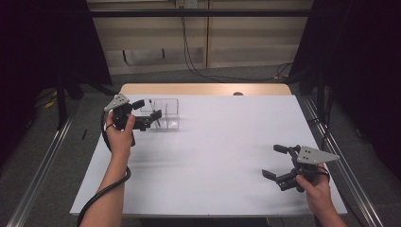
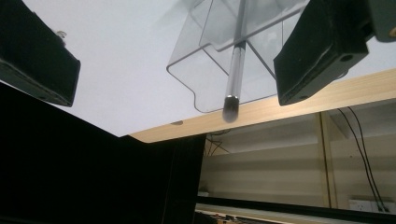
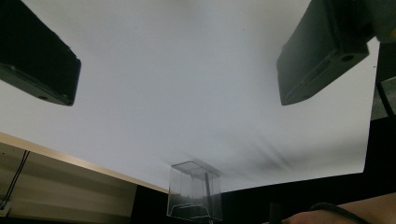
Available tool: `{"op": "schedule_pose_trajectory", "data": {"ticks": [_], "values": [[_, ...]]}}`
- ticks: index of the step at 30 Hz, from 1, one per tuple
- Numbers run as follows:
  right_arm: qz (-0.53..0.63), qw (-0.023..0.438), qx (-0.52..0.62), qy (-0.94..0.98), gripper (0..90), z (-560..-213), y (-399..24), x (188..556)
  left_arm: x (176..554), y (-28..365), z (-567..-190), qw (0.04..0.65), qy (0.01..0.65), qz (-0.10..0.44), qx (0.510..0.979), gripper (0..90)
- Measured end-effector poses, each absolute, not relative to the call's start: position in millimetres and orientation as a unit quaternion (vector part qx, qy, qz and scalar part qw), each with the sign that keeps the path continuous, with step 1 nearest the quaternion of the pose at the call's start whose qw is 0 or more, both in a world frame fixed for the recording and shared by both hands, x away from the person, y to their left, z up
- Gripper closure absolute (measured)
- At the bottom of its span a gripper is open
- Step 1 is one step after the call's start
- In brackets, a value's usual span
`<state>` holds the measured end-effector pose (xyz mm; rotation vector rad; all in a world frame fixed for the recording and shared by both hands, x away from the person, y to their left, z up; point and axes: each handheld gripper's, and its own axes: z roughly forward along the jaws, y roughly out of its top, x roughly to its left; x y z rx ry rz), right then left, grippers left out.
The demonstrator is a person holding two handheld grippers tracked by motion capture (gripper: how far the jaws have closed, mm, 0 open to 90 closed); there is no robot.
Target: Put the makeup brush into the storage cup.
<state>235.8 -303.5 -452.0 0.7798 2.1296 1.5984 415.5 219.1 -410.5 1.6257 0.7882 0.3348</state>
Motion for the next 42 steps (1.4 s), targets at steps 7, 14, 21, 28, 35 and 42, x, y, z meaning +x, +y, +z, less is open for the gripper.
{"op": "schedule_pose_trajectory", "data": {"ticks": [7,14,21,28,35,42], "values": [[0.566,0.183,0.276,0.755,0.0,-452,-303,236,409,219,-411,0.611,0.330,0.139,0.706,0.3],[0.566,0.182,0.277,0.755,0.0,-452,-303,235,402,223,-416,0.612,0.326,0.134,0.708,0.3],[0.566,0.181,0.276,0.755,0.0,-452,-304,235,394,226,-420,0.618,0.318,0.130,0.707,0.3],[0.566,0.180,0.276,0.755,0.0,-452,-303,235,387,230,-425,0.619,0.314,0.126,0.708,0.3],[0.566,0.181,0.276,0.756,0.0,-452,-304,235,381,232,-429,0.619,0.311,0.122,0.710,0.3],[0.567,0.182,0.277,0.754,0.0,-452,-304,235,375,234,-430,0.618,0.304,0.120,0.715,0.3]]}}
